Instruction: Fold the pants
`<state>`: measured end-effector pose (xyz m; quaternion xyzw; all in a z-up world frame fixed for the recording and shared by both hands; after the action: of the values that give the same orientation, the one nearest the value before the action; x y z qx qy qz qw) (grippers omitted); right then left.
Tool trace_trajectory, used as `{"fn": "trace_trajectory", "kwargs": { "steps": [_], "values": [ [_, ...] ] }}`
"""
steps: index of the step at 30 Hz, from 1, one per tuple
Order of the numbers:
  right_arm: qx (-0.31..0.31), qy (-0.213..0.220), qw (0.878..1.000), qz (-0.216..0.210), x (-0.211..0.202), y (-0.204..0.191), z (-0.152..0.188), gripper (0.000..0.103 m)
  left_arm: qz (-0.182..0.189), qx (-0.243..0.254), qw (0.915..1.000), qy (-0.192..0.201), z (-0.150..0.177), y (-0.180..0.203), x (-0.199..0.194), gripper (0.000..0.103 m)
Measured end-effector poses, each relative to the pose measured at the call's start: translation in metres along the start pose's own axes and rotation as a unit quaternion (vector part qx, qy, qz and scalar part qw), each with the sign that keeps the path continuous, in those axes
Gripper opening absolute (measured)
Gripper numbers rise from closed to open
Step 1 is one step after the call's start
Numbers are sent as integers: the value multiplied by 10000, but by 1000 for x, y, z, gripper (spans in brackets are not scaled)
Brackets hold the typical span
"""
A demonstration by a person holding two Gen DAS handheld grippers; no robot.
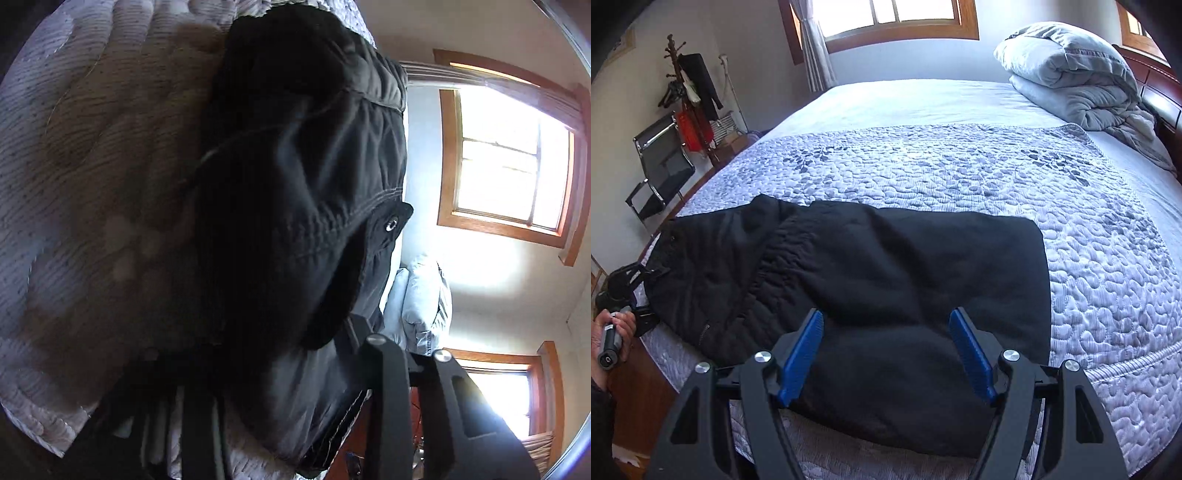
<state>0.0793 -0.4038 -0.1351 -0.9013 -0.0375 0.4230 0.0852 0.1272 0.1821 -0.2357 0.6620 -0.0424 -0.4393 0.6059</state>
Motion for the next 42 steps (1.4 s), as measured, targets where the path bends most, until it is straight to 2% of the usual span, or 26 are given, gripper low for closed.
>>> {"fn": "trace_trajectory", "kwargs": {
  "steps": [3,8,10,13,18,23,29,32,33,34,38,39,42],
  "values": [
    [33,-26,10000,19,2,3,0,72,60,62,9999,91,5,4,-3,16],
    [112,-5,9999,-7,0,8,0,72,-93,453,9983,352,17,20,-10,12],
    [113,11,9999,8,-1,9,0,72,-162,768,9957,490,22,34,-16,12],
    [161,38,9999,16,-3,13,0,72,-260,1244,9899,633,33,52,-21,12],
    [258,142,9995,74,-9,23,-1,72,-384,2130,9729,817,58,94,-22,12],
    [538,81,9985,79,-5,41,2,72,-385,2746,9560,959,80,116,-20,13],
    [843,26,9964,32,-1,60,9,72,-510,4012,9090,1011,136,151,-9,17],
    [971,37,9953,-10,0,67,10,72,-617,4664,8776,922,165,167,3,21],
    [992,40,9951,-14,0,68,11,72,-658,4806,8699,894,169,173,9,22],
    [1004,43,9949,-10,0,69,11,72,-724,5030,8572,832,180,179,15,23],
    [1049,66,9945,-13,-1,73,13,72,-915,5650,8177,611,207,185,40,26],
    [1055,70,9944,-12,-1,73,13,72,-1004,5884,8003,562,220,186,46,26],
    [1085,103,9940,-6,-3,76,14,72,-1209,6322,7641,423,239,189,66,27]
  ]
}}
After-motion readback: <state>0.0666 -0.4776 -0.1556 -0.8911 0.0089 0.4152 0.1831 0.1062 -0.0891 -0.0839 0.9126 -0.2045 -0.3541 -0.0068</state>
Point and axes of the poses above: each gripper's, at about its wrist camera, not at the fingertips, and x roughly the way its jaws point, y to its right, z to its underside, the point moved 1 cm from there along x, roughly the way its jaws point, and after that the axes turned 4 degrees about -z, right-handed, at the moved point
